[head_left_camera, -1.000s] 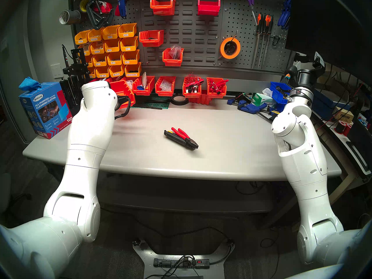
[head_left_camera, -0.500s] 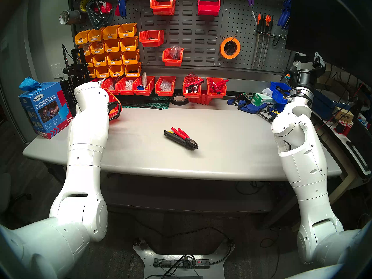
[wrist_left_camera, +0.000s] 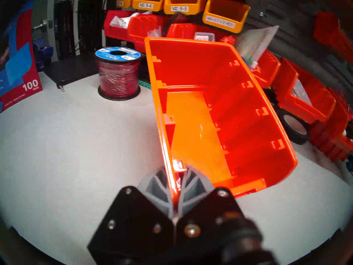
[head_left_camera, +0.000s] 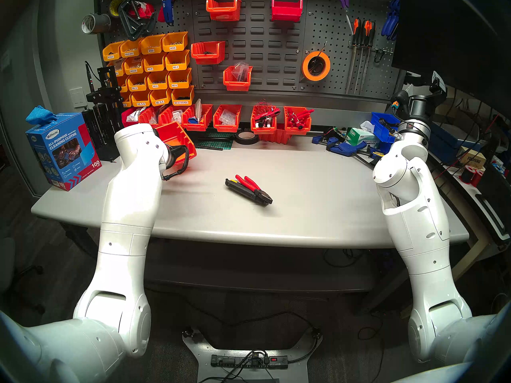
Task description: Take out tools from the storage box
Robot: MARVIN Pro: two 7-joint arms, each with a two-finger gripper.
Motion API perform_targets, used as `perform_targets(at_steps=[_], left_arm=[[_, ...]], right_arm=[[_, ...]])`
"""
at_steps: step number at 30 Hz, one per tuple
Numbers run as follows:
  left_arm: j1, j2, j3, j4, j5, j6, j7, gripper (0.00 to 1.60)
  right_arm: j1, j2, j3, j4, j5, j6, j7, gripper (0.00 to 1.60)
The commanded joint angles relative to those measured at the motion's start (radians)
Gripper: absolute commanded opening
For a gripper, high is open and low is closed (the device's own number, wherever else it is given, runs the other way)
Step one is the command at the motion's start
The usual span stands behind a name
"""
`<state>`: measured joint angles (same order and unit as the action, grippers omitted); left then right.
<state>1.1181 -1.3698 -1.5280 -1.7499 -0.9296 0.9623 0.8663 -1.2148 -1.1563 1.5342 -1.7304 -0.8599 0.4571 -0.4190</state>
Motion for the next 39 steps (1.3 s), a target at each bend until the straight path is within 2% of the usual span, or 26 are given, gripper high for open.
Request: perform_targets(at_steps=[1,7,8,9,10,12,14,19,22,23,25,31,35,36,39], left_arm=[[0.098,0.076,0.029,-0.117,-0.022,-0.002,0.094,0.0],[0.099,0.118,0.068,-0.118,0.057,-0.002,0.103,0.0],[0.093,0.122,0.073,-0.113,0.069,-0.002,0.095,0.1],[0.088,0.136,0.092,-0.107,0.104,-0.002,0.085,0.68],[0.078,0.136,0.096,-0.095,0.116,-0.002,0.085,1.6],[0.06,0.129,0.093,-0.075,0.122,-0.002,0.088,1.6],[0.011,0.12,0.092,-0.025,0.151,-0.012,0.076,1.6],[-0.033,0.108,0.076,0.019,0.167,-0.021,0.045,1.6],[-0.05,0.108,0.057,0.007,0.163,-0.024,0.011,1.6],[-0.082,0.104,0.052,0.019,0.149,-0.014,0.003,1.6],[-0.086,0.105,0.029,-0.025,0.138,-0.015,-0.023,1.6],[-0.131,0.098,-0.011,-0.079,0.106,-0.022,-0.056,1.6],[-0.161,0.099,-0.023,-0.106,0.117,-0.087,-0.074,1.6],[-0.188,0.107,-0.005,-0.093,0.142,-0.12,-0.073,1.6],[-0.202,0.113,0.009,-0.082,0.169,-0.164,-0.085,1.6]], right_arm=[[0.012,0.002,0.001,-0.01,-0.005,0.0,-0.005,1.6],[0.012,0.002,0.0,-0.01,-0.005,0.001,-0.005,1.6],[0.012,0.002,0.0,-0.01,-0.005,0.001,-0.005,1.6],[0.012,0.002,0.0,-0.01,-0.005,0.001,-0.005,1.6],[0.012,0.002,0.0,-0.01,-0.005,0.001,-0.005,1.6],[0.012,0.002,0.0,-0.01,-0.005,0.001,-0.005,1.6],[0.012,0.002,0.001,-0.01,-0.005,0.001,-0.005,1.6],[0.012,0.002,0.001,-0.01,-0.005,0.0,-0.004,1.6],[0.012,0.002,0.001,-0.01,-0.004,0.0,-0.004,1.6],[0.012,0.002,0.001,-0.01,-0.004,0.0,-0.004,1.6],[0.011,0.002,0.001,-0.01,-0.004,0.0,-0.004,1.6],[0.011,0.002,0.001,-0.009,-0.003,-0.001,-0.003,1.6],[0.011,0.002,0.001,-0.009,-0.003,-0.001,-0.003,1.6],[0.011,0.002,0.001,-0.009,-0.003,-0.001,-0.003,1.6],[0.011,0.002,0.001,-0.01,-0.003,-0.001,-0.004,1.6]])
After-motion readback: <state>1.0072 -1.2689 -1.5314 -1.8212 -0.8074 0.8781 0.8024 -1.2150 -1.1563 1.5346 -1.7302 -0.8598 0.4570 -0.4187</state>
